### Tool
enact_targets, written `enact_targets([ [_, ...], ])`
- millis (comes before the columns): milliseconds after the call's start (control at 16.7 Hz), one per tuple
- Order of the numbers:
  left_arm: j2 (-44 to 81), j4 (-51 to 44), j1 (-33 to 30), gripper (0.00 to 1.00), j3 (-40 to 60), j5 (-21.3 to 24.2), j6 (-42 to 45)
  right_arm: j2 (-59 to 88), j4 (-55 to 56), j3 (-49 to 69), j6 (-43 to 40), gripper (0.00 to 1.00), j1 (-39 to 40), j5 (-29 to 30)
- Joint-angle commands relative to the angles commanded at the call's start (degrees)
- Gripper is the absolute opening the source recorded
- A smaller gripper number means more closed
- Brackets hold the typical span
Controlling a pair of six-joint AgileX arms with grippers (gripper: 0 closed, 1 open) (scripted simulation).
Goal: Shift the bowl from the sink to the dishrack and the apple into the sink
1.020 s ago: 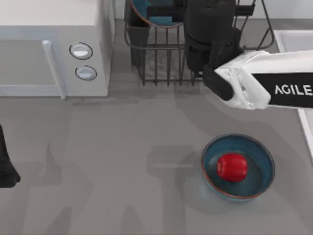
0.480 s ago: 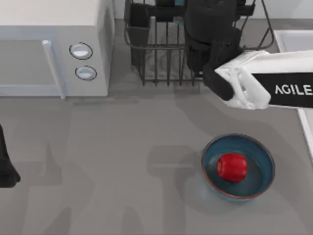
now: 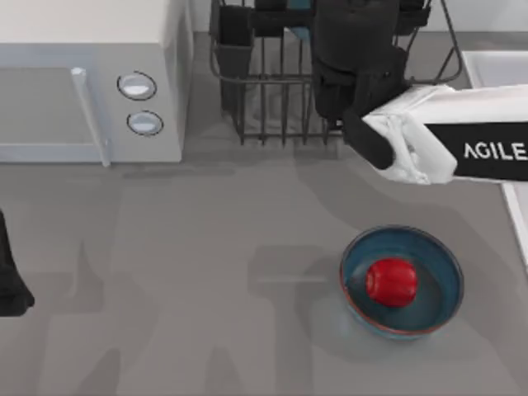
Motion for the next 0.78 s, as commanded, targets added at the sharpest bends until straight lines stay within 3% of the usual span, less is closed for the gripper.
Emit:
enact_targets([
  [240,0.0,0.0,0.0,1.00,0.0,0.0,0.0,-3.2,-2.9,-3.5,1.2,1.00,-2.2,-3.2],
  [480,0.0,0.0,0.0,1.00,0.0,0.0,0.0,-15.4,-7.1,-15.5,2.2,1.00,-7.7,-12.5],
  [780,0.0,0.0,0.0,1.00,0.0,0.0,0.0,-40.7,-11.0,-36.6,0.7,1.00,-16.2,-24.7],
])
